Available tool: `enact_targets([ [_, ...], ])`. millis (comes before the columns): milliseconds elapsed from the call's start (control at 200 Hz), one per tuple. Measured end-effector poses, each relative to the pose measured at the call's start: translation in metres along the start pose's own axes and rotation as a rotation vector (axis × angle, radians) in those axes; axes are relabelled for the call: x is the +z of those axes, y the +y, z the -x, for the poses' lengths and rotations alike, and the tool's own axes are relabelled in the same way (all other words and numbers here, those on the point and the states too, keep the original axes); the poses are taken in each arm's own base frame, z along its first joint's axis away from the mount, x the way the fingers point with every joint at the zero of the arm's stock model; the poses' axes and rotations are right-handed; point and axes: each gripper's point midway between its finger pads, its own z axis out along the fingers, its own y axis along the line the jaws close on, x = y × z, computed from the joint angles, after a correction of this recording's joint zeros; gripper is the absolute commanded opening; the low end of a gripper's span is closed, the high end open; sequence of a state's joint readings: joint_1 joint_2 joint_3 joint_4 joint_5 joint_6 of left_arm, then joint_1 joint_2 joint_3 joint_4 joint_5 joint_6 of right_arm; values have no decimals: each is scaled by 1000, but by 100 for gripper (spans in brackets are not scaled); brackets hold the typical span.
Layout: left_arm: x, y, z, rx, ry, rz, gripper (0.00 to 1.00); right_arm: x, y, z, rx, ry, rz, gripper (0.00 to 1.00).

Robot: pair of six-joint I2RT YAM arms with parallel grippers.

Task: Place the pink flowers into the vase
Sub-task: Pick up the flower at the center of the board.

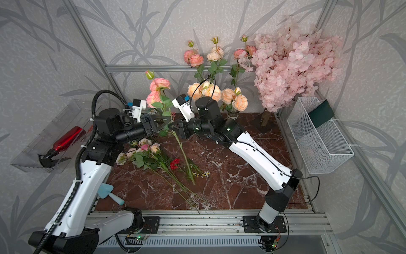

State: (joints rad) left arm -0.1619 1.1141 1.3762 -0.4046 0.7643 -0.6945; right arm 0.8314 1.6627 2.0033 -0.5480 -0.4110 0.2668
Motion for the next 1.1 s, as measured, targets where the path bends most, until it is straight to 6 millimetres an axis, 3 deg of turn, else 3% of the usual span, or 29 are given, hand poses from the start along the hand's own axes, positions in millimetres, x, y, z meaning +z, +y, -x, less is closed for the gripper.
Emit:
enact_targets([
  [110, -9, 1, 9, 35, -55, 66, 89, -18, -4, 22, -85, -37, -94, 0],
  [435, -23, 43, 8, 4, -109, 291, 89, -90, -6, 110, -348, -277, -367, 0],
  [530, -26, 50, 10, 3, -126, 329, 89, -96, -11, 117, -383, -301, -423, 0],
  [680, -31, 63, 11, -16, -139, 390, 88, -89, -35, 106, -428, -306, -525, 0],
  [785, -30, 68, 10, -34, -139, 398, 88, -91, -43, 110, -461, -354, -577, 0],
  [965, -23, 74, 7, -71, -129, 388, 88, -121, -32, 128, -482, -493, -599, 0],
  [1100, -4, 54, 9, -123, -113, 210, 87, -148, -13, 158, -431, -586, -522, 0],
])
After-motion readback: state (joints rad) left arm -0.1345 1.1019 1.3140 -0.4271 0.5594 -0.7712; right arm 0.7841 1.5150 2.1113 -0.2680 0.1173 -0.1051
